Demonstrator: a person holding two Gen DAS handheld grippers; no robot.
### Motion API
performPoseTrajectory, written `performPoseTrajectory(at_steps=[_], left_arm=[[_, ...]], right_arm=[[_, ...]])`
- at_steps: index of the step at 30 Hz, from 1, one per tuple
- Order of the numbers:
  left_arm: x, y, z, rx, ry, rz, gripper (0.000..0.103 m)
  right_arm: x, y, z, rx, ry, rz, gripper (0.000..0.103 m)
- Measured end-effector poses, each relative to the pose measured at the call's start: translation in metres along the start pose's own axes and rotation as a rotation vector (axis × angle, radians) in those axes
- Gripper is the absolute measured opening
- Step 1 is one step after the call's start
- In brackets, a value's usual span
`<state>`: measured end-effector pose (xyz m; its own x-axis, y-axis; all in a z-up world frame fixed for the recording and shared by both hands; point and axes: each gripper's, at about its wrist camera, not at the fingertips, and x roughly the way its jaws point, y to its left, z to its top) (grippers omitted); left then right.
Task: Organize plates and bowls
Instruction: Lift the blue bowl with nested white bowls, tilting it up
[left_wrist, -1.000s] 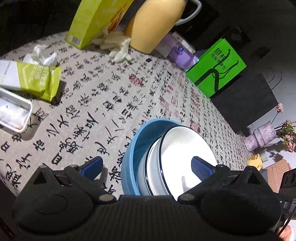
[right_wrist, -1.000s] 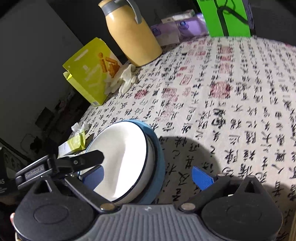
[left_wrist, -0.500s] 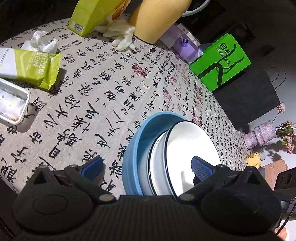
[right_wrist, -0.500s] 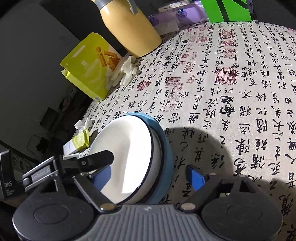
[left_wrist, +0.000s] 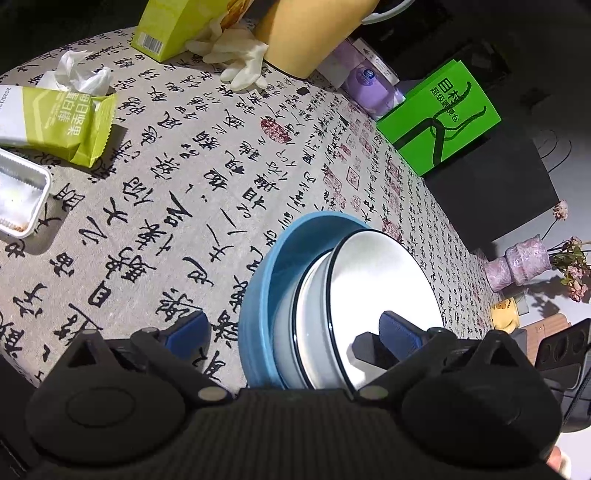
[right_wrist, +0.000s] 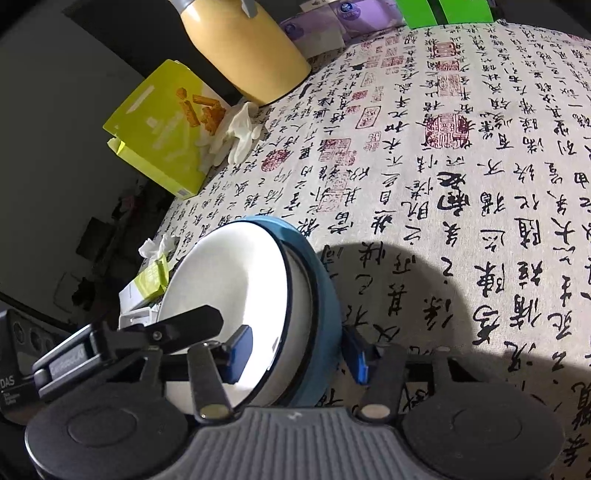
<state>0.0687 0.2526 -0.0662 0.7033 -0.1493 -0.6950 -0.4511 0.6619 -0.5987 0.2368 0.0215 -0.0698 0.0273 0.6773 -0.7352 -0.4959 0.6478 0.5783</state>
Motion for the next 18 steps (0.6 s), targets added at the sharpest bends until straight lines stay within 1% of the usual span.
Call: performPoseTrajectory(at_steps=[4,6,12,18], left_arm=[[0.0013,-0.0015,0.0000,0.003,0.004,-0.001,0.087],[0.0022,-0.0020,0.0000,0.004,0.007,-0.001,0.083],[0.0061,-0.0026,-0.0007,0.002,0.022,-0.002,0.073],[0.0099,-0.0028,-0.0020,-0.003,0.034,0.009,0.066]], right_arm=[[0.0028,-0.0017,0.0003,0.009,0.004,-0.003,0.048],[0.0037,-0.0027,0.0006,0.012,0.007,-0.005,0.046],[0.0080,-0.0039,0.0013,0.019,0.012,0.000,0.044],[0.0075,-0.0060,0.0008,0.020,0.007,0.008,0.043]])
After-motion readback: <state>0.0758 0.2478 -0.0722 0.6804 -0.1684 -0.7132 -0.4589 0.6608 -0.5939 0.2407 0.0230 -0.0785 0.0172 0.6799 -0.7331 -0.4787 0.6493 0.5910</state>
